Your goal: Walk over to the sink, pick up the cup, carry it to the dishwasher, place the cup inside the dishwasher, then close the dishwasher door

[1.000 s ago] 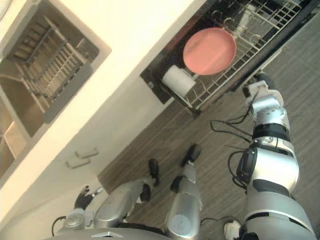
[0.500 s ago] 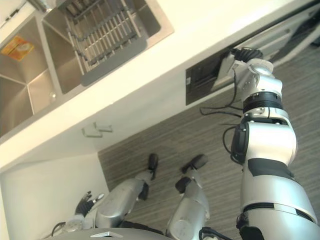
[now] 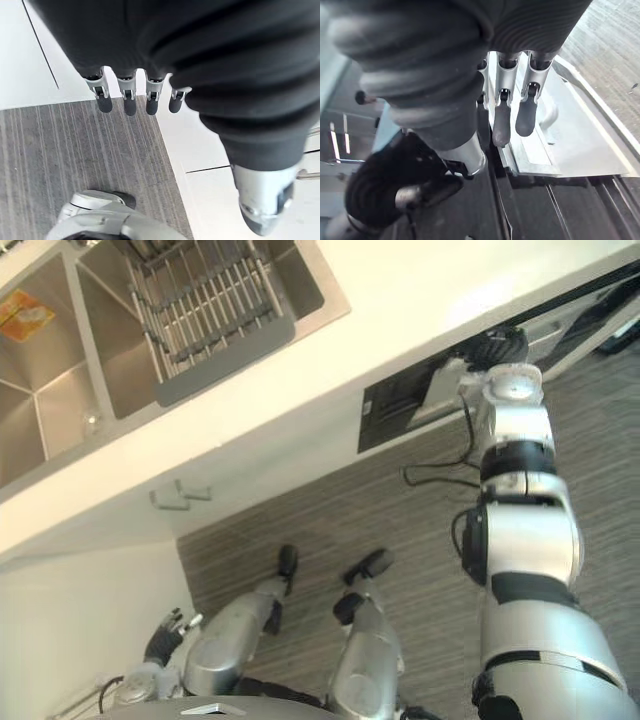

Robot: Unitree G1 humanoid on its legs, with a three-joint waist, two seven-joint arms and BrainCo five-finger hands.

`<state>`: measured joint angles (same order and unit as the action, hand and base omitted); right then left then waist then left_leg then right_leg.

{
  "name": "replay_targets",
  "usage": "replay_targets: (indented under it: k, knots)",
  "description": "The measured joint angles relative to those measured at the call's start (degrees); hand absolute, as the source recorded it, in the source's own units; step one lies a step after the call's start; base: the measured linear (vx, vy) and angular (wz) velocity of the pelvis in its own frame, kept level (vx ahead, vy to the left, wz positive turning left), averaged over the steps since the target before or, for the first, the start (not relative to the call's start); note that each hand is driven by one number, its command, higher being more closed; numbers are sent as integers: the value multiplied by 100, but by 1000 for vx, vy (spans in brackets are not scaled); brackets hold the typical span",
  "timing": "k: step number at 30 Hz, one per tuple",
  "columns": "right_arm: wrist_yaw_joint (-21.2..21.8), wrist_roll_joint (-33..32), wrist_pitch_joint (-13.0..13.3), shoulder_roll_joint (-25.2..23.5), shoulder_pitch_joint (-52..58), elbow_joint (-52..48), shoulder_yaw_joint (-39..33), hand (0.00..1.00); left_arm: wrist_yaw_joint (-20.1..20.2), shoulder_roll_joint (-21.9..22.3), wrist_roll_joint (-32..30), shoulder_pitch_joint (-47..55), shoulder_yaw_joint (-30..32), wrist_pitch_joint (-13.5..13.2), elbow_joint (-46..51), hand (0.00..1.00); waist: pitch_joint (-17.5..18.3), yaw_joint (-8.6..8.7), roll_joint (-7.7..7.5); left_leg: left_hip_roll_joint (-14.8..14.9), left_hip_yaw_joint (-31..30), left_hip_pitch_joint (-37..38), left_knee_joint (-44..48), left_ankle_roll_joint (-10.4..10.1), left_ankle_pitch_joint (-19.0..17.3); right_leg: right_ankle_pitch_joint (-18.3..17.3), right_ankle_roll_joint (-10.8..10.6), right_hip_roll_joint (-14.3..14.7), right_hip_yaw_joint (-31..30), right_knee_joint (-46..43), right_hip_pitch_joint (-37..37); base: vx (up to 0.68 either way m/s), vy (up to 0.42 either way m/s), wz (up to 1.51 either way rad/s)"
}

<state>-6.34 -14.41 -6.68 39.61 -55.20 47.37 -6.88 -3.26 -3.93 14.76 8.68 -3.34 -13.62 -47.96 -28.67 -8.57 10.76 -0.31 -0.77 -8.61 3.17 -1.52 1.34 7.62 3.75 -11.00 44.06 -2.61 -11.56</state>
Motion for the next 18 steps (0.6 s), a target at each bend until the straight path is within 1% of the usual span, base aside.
replay_targets:
  k: [1, 3, 4, 5, 6, 8, 9, 11, 12, 13, 14, 15, 16, 17, 18]
  knots:
    - [39, -345, 189, -252, 784, -562, -294, 0, 36, 4, 132, 91, 134, -93, 39, 0, 10, 47, -116, 43, 94, 78, 9, -6, -55, -2, -20, 51, -45, 52, 83, 108, 6, -17]
    - [125, -557, 524, -940, 2012, -1339, -557, 0, 102, 3, 352, 247, 385, -159, 53, 0, 63, 177, -369, 104, 223, 188, 7, -17, -148, -33, -67, 127, -106, 123, 167, 130, 10, -25]
    - [122, -555, 709, -1459, 2853, -1634, -560, 0, 113, 10, 429, 361, 555, -218, 89, 0, 159, 288, -546, 129, 265, 188, 10, -13, -208, -50, -92, 153, -125, 137, 168, 146, 20, -25]
    - [96, -546, 826, -1953, 3632, -1729, -557, 0, 108, 2, 450, 446, 668, -272, 140, 0, 245, 393, -708, 151, 321, 208, -21, -25, -238, -61, -110, 167, -173, 132, 178, 140, 26, -21]
    - [72, -547, 888, -2167, 3998, -1730, -556, 0, 97, 4, 479, 447, 730, -280, 144, 0, 275, 411, -763, 164, 391, 252, -28, -33, -251, -57, -104, 169, -209, 118, 198, 166, 58, -25]
    - [4, -484, 1033, -2873, 5236, -1645, -529, 0, 19, 2, 534, 453, 835, -373, 196, 0, 438, 508, -931, 194, 654, 507, -27, -38, -329, -97, -189, 167, -278, 103, 422, 145, 75, -16]
    - [1, -354, 1102, -3023, 5448, -1535, -508, 0, -20, 0, 535, 463, 863, -403, 192, 0, 540, 538, -979, 199, 734, 548, -29, -27, -348, -105, -213, 166, -283, 108, 463, 120, 88, -7]
    - [9, 107, 1465, -3383, 5844, -651, -455, 0, -39, 11, 534, 464, 989, -466, 176, 0, 927, 545, -1170, 211, 902, 735, -30, 13, -475, -121, -297, 163, -368, 119, 600, 121, 99, -14]
    - [27, 173, 1538, -3432, 5900, -389, -458, 0, -53, 8, 529, 465, 1006, -473, 158, 0, 1016, 540, -1211, 208, 921, 777, -32, 25, -497, -126, -320, 154, -391, 106, 626, 90, 90, -15]
    - [115, 278, 1636, -3481, 5923, 115, -463, 0, -120, -6, 519, 448, 1011, -485, 62, 0, 1137, 544, -1264, 202, 939, 885, -35, 48, -554, -169, -386, 110, -416, -7, 693, 76, 96, -5]
    - [239, 367, 1725, -3484, 5928, 599, -511, 0, -175, -4, 500, 429, 1009, -484, -49, 0, 1223, 551, -1267, 201, 911, 1039, -40, 92, -625, -240, -486, 28, -460, -232, 777, 73, 105, 1]
    - [279, 385, 1769, -3483, 5944, 796, -558, 0, -193, 1, 465, 429, 1005, -483, -110, 0, 1279, 552, -1255, 203, 889, 1105, -49, 102, -650, -259, -513, -13, -515, -382, 786, 75, 125, 13]
    - [382, 408, 1840, -3482, 5994, 1018, -745, 0, -236, 8, 378, 427, 993, -450, -240, 0, 1385, 576, -1203, 230, 840, 1214, -79, 160, -692, -272, -533, -105, -641, -745, 762, 62, 114, 15]
    - [440, 418, 1872, -3476, 6016, 1034, -806, 0, -243, 8, 340, 427, 987, -434, -288, 0, 1410, 589, -1179, 250, 830, 1285, -107, 181, -692, -276, -533, -163, -683, -967, 740, 78, 150, 39]
    - [573, 571, 1954, -3467, 6075, 1022, -917, 0, -242, 9, 175, 431, 975, -383, -452, 0, 1421, 681, -1150, 285, 762, 1523, -183, 235, -650, -498, -325, -470, -754, -1944, 683, 48, 104, 39]
